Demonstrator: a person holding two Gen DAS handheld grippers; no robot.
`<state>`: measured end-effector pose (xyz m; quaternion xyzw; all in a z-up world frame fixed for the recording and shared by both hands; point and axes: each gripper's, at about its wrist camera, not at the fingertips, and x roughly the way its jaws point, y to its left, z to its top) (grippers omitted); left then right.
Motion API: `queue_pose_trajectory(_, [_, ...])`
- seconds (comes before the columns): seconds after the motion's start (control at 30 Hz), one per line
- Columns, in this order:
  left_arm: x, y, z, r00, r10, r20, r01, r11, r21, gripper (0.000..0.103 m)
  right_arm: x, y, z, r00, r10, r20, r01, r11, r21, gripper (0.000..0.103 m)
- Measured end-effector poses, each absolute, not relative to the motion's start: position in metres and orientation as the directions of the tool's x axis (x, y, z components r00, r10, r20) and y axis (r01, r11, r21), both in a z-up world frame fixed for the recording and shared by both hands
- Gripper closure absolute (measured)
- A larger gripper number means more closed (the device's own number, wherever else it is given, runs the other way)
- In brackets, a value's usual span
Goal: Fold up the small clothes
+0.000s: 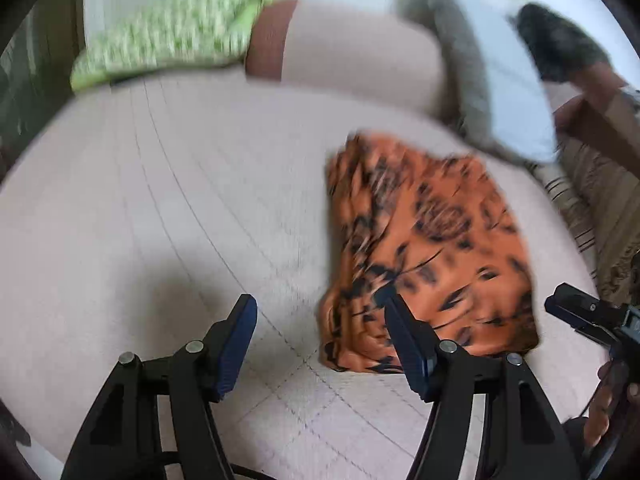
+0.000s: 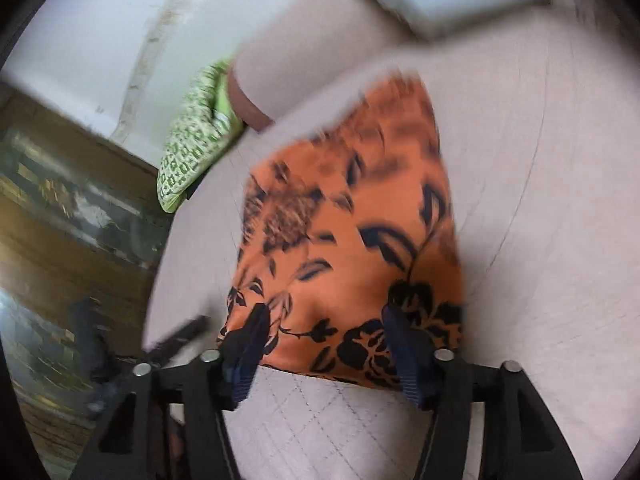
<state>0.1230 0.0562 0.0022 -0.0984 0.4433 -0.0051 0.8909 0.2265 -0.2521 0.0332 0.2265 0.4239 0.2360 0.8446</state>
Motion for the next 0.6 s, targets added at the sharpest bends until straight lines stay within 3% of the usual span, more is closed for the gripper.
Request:
queue_pose_trajectory(0.23, [0.066,0.048,0.046,0.681,-0.110,-0.724,-0.095,0.967,-0.237,0.028,0.157,-0.246,0.060,0.614,0.505,-0.607,-0.170,0.835,0.523,0.033])
queue_pose_trajectory(0.5, [0.023,-0.020,0.054,0.680,0.025,-0.733,-0.055,0.998,-0.016,0.019,0.103,-0.190,0.046,0.572,0.273,-0.773,-0.233,0.958,0.167,0.031])
queue_pose_trajectory(0.6, [0.014,-0.035,0.060,0.687,0.033,-0.726,-0.037,0.999,0.010,0.019,0.093,-0.185,0.055,0.583,0.253,-0.772,-0.255,0.959,0.122,0.027])
